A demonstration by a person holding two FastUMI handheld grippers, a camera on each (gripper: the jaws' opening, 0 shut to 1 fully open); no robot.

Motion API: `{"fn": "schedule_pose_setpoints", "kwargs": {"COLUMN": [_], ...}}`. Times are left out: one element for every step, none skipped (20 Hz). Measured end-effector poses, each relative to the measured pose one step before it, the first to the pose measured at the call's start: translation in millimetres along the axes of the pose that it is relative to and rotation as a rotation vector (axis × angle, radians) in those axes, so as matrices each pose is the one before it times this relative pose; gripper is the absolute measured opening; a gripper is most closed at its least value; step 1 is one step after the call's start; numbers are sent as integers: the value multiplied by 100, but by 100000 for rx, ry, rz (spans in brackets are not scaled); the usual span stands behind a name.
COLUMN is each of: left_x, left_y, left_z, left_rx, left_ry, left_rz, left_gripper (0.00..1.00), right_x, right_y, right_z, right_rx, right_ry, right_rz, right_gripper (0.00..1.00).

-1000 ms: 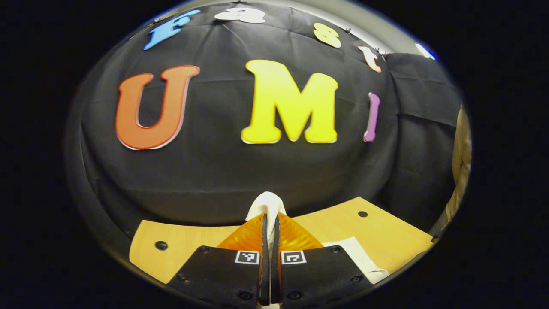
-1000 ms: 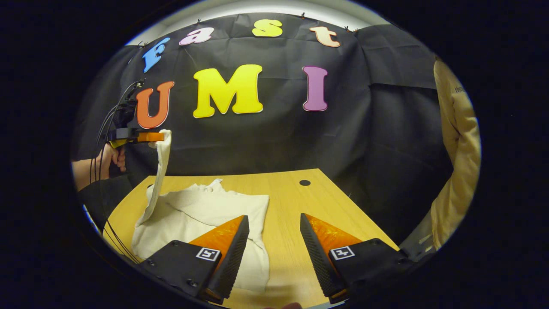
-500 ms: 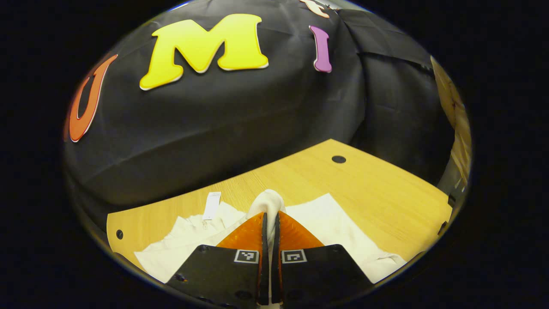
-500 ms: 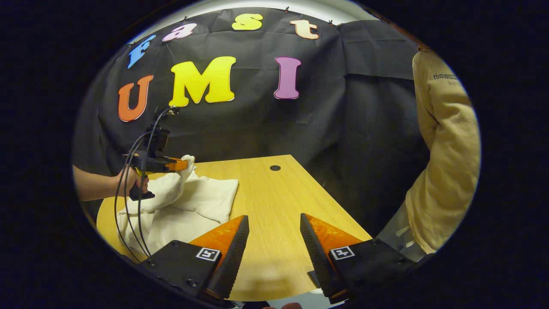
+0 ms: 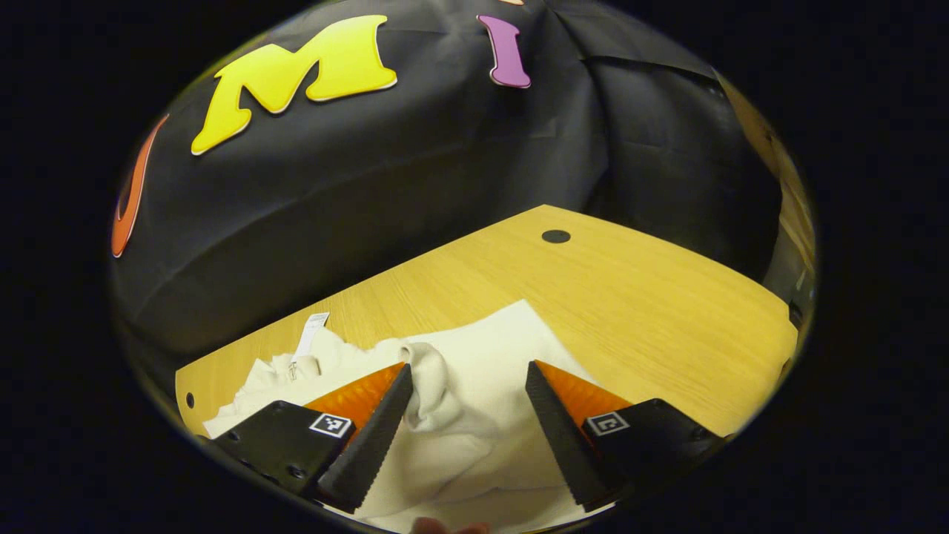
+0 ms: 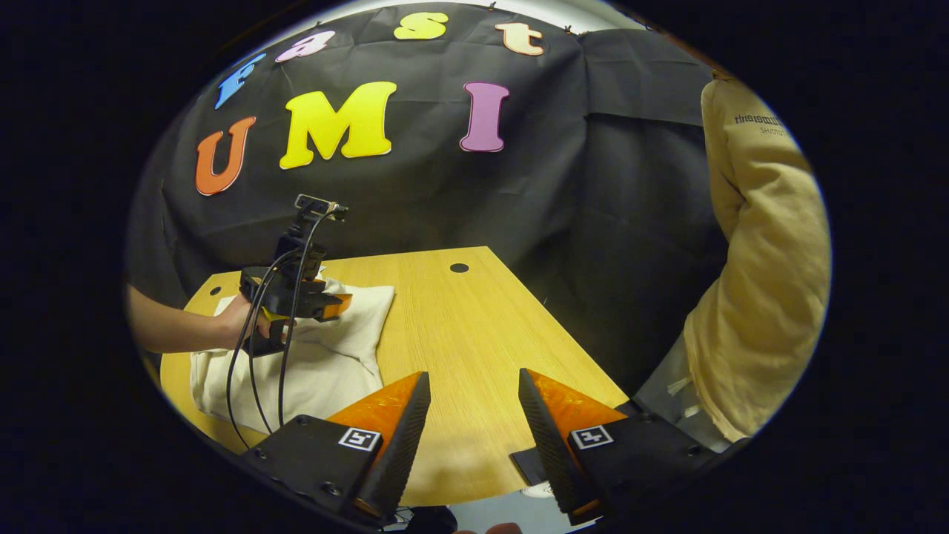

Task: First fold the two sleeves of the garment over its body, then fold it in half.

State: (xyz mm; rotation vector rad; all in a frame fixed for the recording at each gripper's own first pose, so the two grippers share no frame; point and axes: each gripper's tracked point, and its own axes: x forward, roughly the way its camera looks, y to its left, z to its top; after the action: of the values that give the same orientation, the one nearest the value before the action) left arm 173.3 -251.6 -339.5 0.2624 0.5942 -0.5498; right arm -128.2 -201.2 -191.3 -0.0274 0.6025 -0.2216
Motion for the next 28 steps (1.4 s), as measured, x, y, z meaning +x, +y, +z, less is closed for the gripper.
{"fn": "schedule_pose_setpoints", "kwargs": {"left_x": [-357,-478,-582,-589,-865,-919,-1258,-1313,-1683,-1516,-1693,-2282,-1691,-1945,-1854,-1553,-1411,-1017,-1045,-1050,-957,-1288,-858,-733,-705,-871,-610,-658], "left_y": [-664,-365,-98,-60,13,290,338,632,958,842,956,1494,1344,1382,1410,1288,1204,1091,1128,1204,1117,1466,1460,1348,1334,1159,1041,947], "left_z": [405,430,305,264,266,414,389,562,672,593,547,660,597,558,493,257,313,71,-247,-809,-897,-1026,-1437,-1482,-1516,-1582,-1595,-1674], "left_rx": [-271,123,-21,-967,-1542,-1667,-1678,-1489,-1434,-1603,-2023,-2814,-2013,-2048,-2606,-1938,-800,-284,-365,-919,-1420,-1073,-1246,-1535,-1508,-1719,-1984,-1916], "left_ry": [-1548,-1356,-1029,-1069,-1314,-1594,-1787,-1950,-2294,-2300,-2296,-2230,-1226,-1441,-1223,-670,-557,54,834,850,1529,2273,3614,3391,3827,3965,3077,3813], "left_rz": [-837,-25,524,284,296,1034,1140,2031,2514,2077,2462,4122,3130,4116,3106,2632,2078,2076,1734,1674,1096,1645,1616,1566,1097,995,-55,2], "left_gripper": [100,100,100,100,100,100,100,100,99,99,100,99,99,99,99,99,99,99,99,99,99,99,99,99,99,99,100,99], "right_x": [-15,4,-12,65,-1,-54,127,7,193,138,187,305,292,342,338,303,268,267,210,247,299,162,89,285,210,246,299,274], "right_y": [219,268,264,517,535,527,706,708,772,778,873,1195,952,901,874,802,843,757,684,469,307,134,-51,-233,-332,-412,-323,-298], "right_z": [158,151,308,258,342,286,253,191,365,392,518,677,456,430,389,200,230,-95,-54,-248,-453,-850,-965,-1178,-1356,-1495,-1416,-1522], "right_rx": [-233,-436,-627,-776,-681,-592,-489,-506,-427,-341,-256,-192,-150,-114,65,372,114,-315,-227,450,520,542,432,21,4,99,706,1082], "right_ry": [-251,-551,-710,-770,-902,-852,-674,-651,-927,-790,-1041,-1558,-934,-768,-637,-658,-514,-37,143,537,1492,2185,2856,3313,3980,3938,4035,3906], "right_rz": [601,802,897,1150,1331,1480,1699,1952,1876,2057,2137,3134,2279,2314,2077,2080,2188,2026,2051,1820,1566,1350,1291,1024,914,843,917,1231], "right_gripper": [77,77,77,77,78,77,77,77,77,77,77,78,78,81,82,85,85,84,85,86,87,86,86,86,86,86,86,87]}}
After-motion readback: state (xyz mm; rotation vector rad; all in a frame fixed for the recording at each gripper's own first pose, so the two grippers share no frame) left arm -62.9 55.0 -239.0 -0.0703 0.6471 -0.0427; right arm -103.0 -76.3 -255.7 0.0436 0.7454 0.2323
